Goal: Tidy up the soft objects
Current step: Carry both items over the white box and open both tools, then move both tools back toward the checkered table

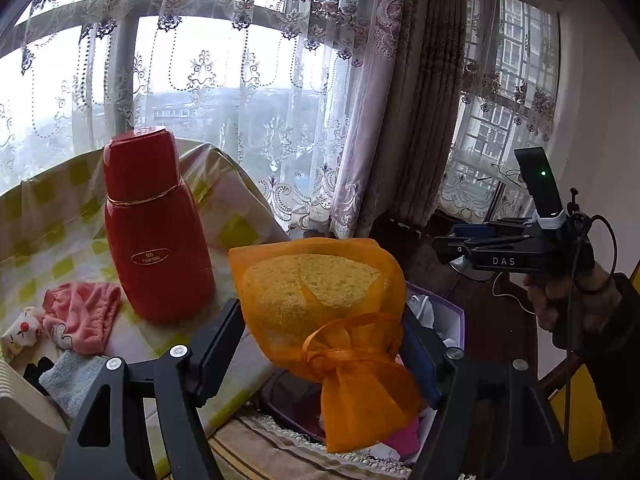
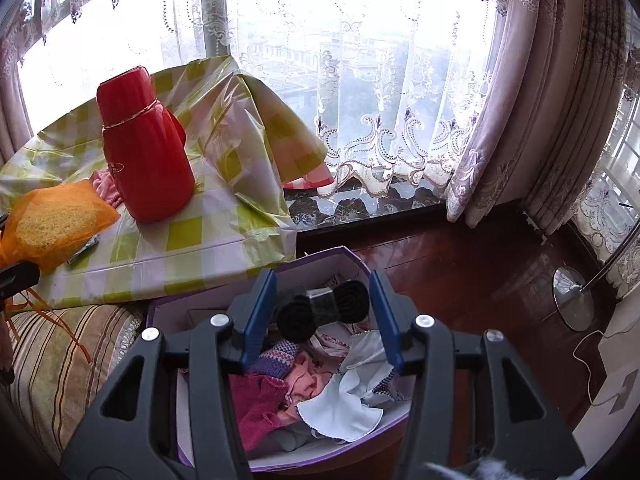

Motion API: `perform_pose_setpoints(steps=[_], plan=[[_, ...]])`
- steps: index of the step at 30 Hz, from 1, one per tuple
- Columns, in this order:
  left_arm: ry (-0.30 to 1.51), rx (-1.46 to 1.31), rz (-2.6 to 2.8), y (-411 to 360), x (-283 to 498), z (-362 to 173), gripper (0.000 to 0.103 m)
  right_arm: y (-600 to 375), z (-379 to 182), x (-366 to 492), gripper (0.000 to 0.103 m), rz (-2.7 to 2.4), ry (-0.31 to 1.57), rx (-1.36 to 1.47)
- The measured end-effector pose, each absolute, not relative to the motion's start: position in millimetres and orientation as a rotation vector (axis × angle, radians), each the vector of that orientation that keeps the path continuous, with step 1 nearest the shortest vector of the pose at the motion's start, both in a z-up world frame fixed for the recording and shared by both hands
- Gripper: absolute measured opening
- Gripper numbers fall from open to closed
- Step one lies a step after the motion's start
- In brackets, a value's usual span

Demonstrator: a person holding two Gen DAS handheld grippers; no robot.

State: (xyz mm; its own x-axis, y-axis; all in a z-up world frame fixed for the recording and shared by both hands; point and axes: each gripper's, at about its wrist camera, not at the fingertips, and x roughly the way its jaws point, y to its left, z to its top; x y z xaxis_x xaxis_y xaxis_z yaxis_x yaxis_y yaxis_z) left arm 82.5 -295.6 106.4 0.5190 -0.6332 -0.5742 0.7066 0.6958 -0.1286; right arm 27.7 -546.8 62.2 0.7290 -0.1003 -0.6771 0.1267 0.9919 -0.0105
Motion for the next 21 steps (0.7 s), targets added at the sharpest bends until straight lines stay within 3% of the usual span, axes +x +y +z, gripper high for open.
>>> perform_pose_setpoints(steps=[3, 21], plan=[[0.683, 0.131, -0.788, -309, 91, 97, 0.086, -546, 63, 27, 0.073, -0.127, 0.728, 0.024], [0.616, 0.035, -0.684, -251, 67, 104, 0.086, -484, 77, 27, 0.074, 0.004, 0.651, -0.024]])
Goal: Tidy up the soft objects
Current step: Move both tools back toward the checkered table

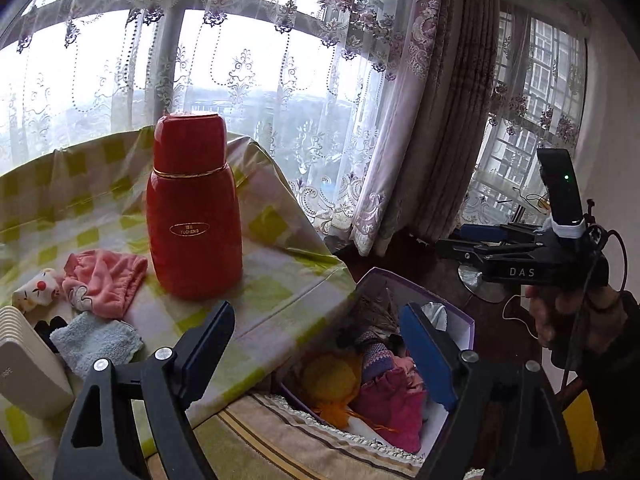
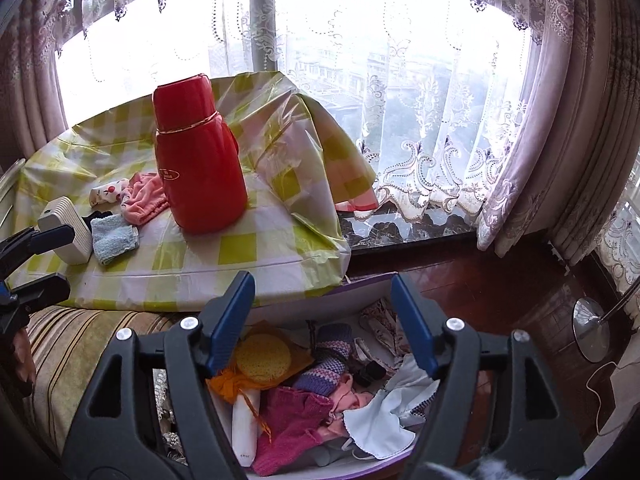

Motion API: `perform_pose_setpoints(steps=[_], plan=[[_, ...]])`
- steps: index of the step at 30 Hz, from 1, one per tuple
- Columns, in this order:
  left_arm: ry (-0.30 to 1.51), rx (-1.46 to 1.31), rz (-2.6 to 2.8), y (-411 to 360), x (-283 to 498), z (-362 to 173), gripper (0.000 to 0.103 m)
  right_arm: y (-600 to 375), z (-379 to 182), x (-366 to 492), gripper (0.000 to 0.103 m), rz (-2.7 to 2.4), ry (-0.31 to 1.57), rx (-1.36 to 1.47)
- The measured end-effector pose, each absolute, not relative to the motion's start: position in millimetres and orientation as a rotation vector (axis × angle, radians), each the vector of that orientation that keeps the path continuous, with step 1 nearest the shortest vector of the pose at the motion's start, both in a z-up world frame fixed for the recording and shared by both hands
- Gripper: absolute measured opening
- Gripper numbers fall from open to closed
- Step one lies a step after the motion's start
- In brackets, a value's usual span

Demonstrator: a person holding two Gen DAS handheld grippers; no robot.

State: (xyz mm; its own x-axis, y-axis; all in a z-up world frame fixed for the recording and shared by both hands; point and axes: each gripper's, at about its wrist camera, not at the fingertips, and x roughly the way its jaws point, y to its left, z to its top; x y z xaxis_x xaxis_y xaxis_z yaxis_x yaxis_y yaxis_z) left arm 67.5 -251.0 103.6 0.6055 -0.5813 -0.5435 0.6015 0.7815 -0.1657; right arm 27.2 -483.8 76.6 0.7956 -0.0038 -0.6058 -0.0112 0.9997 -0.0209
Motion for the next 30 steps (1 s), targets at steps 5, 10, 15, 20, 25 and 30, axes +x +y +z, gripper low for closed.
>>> perform_pose_setpoints(steps=[5, 10, 15, 20, 25, 30], plan=[[0.598, -0.013, -0.617, -211, 61, 112, 0.085, -446, 81, 31, 0.074, 0.041, 0.596, -0.046], [0.590, -0.074, -0.489, -153, 59, 123, 0.086, -410, 74, 43, 0.076, 0.124, 0.626, -0.051], [0.553, -0.126, -0.348, -89, 57, 136, 0.085, -377, 68, 59, 0.076, 0.221, 0.680, -0.020], [0.526, -0.129, -0.226, -35, 61, 147, 0.086, -339, 64, 71, 0.076, 0.306, 0.708, -0.046], [0.536, -0.127, -0.141, 8, 69, 148, 0.085, -300, 56, 86, 0.076, 0.393, 0.736, -0.105], [0.555, -0.096, -0.106, 32, 82, 142, 0.085, -266, 40, 103, 0.076, 0.477, 0.770, -0.153]])
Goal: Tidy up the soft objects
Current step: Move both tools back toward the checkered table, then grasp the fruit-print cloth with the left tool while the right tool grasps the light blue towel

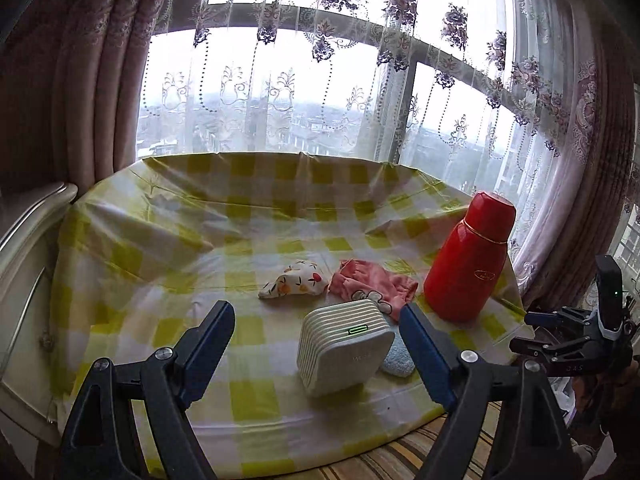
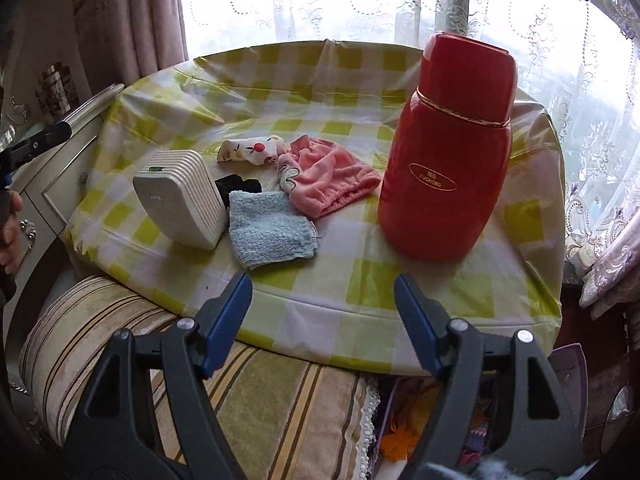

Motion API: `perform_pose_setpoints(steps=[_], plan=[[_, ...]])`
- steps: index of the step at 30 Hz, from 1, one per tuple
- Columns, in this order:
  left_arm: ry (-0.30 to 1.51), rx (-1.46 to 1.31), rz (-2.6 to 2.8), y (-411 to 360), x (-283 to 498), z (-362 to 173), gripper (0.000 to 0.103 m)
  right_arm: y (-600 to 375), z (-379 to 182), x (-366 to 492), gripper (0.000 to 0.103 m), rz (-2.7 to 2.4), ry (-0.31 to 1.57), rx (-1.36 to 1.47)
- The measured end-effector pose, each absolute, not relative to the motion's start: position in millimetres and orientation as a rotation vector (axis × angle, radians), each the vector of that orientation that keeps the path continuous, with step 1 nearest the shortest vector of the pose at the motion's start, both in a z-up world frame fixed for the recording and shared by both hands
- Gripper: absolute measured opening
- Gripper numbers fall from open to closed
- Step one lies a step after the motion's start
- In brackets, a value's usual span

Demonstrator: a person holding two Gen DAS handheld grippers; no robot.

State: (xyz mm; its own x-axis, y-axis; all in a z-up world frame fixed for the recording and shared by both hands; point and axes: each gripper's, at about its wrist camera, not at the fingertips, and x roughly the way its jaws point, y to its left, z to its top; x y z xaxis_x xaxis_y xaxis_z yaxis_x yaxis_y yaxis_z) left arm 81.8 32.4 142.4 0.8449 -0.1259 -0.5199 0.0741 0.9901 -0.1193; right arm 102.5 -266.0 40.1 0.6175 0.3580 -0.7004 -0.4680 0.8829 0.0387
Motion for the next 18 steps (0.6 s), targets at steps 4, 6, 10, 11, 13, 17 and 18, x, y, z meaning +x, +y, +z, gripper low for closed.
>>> perform_pose_setpoints(steps=[4, 6, 10, 11, 13, 17, 18], plan=[[0.591, -0.096, -0.108, 51, 100, 132, 0.083, -244, 27, 116, 0.076, 0.538, 0.798, -0.184], [0.610, -0.097, -0.111, 61, 110, 126, 0.082, -235, 20, 123, 0.076, 0.559, 0.815, -0.193], [0.648, -0.127, -0.132, 77, 134, 114, 0.079, -219, 9, 136, 0.076, 0.590, 0.837, -0.213], [0.660, -0.141, -0.144, 81, 141, 110, 0.079, -215, 7, 139, 0.076, 0.598, 0.841, -0.220], [0.683, -0.162, -0.161, 87, 155, 103, 0.079, -207, 1, 145, 0.076, 0.614, 0.851, -0.235], [0.722, -0.178, -0.193, 95, 184, 90, 0.079, -194, -11, 159, 0.076, 0.640, 0.881, -0.252], [0.735, -0.175, -0.189, 97, 192, 87, 0.079, -191, -14, 163, 0.076, 0.647, 0.887, -0.254]])
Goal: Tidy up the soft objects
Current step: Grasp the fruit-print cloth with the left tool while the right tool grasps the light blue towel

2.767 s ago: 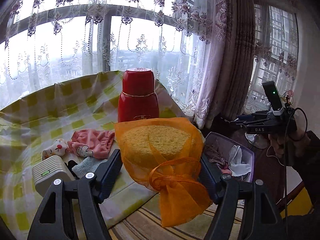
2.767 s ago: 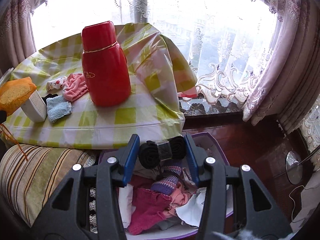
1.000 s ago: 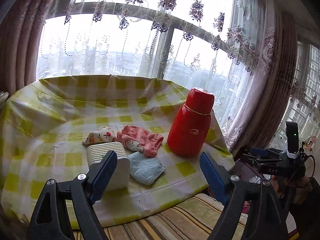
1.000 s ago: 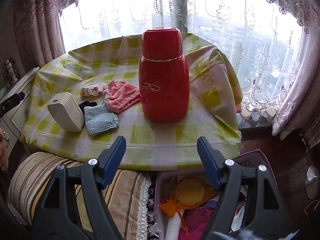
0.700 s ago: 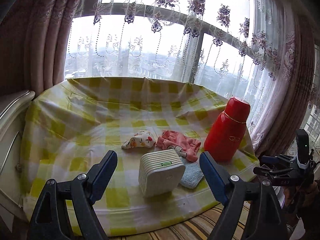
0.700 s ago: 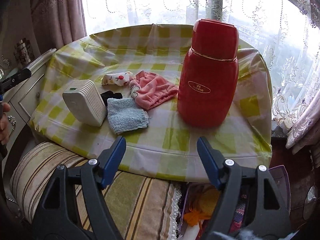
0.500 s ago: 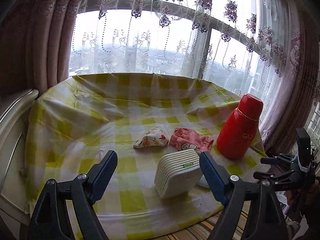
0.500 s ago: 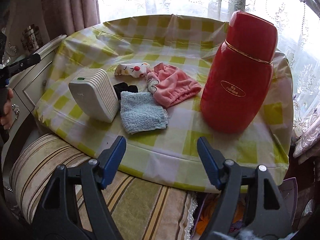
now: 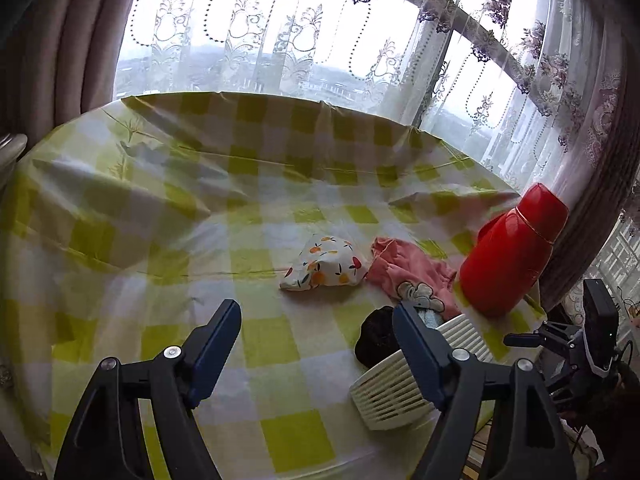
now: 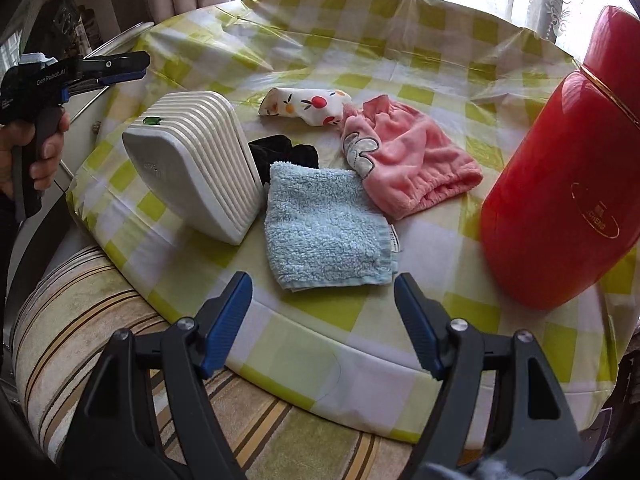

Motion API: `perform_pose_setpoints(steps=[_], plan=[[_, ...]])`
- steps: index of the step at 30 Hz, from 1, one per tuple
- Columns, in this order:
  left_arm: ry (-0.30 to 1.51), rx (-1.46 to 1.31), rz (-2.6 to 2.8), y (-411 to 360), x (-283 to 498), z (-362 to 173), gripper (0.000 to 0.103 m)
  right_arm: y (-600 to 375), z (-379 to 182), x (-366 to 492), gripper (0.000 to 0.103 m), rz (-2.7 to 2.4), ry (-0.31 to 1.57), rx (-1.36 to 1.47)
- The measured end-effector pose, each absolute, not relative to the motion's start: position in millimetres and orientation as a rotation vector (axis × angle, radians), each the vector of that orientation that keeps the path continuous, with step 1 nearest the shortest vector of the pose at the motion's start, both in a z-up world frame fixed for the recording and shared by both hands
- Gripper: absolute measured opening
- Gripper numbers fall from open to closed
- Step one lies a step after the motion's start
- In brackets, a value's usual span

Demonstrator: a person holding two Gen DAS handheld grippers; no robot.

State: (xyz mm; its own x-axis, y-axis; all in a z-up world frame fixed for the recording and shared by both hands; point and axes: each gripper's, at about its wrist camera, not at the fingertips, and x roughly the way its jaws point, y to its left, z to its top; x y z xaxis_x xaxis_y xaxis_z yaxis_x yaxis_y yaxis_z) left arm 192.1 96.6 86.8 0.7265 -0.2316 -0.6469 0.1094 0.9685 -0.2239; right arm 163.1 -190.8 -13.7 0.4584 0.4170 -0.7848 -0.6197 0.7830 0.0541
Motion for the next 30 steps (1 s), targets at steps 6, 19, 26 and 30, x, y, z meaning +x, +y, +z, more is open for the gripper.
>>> perform_pose_setpoints(steps=[6, 19, 26, 30], plan=[[0.801, -0.147, -0.242, 94, 241, 66, 0.079, -175, -31, 186, 0.076, 0.671, 0.930, -0.257], [0.972, -0.136, -0.420, 65, 337, 12, 0.079, -156, -46, 219, 0.076, 0.680, 0.944, -0.294], [1.062, -0.054, -0.462, 41, 372, -12, 0.079, -150, -52, 225, 0.076, 0.659, 0.922, -0.329], [1.083, 0.054, -0.429, 29, 373, -22, 0.067, -150, -54, 226, 0.076, 0.652, 0.909, -0.320]])
